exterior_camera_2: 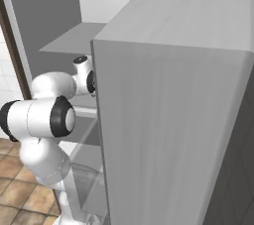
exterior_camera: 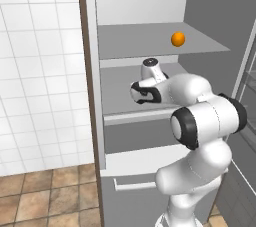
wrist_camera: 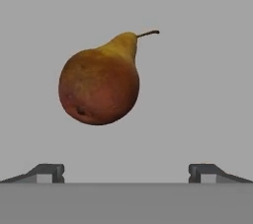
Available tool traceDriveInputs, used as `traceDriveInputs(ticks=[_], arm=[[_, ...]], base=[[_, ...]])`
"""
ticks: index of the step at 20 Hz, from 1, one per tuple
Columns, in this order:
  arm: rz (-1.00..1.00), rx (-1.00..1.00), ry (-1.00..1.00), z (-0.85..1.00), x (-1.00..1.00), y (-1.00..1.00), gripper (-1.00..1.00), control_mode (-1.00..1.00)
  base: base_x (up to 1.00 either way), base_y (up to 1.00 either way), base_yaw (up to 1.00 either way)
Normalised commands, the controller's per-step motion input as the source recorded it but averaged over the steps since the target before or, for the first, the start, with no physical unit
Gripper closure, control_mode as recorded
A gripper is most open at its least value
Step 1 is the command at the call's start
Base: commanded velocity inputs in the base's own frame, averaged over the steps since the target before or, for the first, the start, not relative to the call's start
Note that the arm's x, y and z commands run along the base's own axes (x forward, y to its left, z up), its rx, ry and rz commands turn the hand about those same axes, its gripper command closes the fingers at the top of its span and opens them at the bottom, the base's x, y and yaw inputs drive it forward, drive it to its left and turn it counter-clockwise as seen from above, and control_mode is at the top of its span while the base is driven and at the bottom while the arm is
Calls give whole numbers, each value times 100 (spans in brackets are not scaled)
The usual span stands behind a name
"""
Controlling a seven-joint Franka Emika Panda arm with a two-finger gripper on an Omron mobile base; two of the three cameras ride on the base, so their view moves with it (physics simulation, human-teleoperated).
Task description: Place the cold items (orange and pear) from the fridge in one tupperware on the dining counter. Place the warm items (hot dog and kebab skewer) in the stove area in another tupperware.
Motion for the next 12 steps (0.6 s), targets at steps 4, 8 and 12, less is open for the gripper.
traceDriveInputs(ticks=[4, 8, 12], arm=[[0, 3, 0, -9, 27, 0, -100, -100], [0, 5, 0, -6, 26, 0, -100, -100], [0, 7, 0, -4, 27, 0, -100, -100]], base=[[0, 0, 0], [0, 0, 0], [0, 0, 0]])
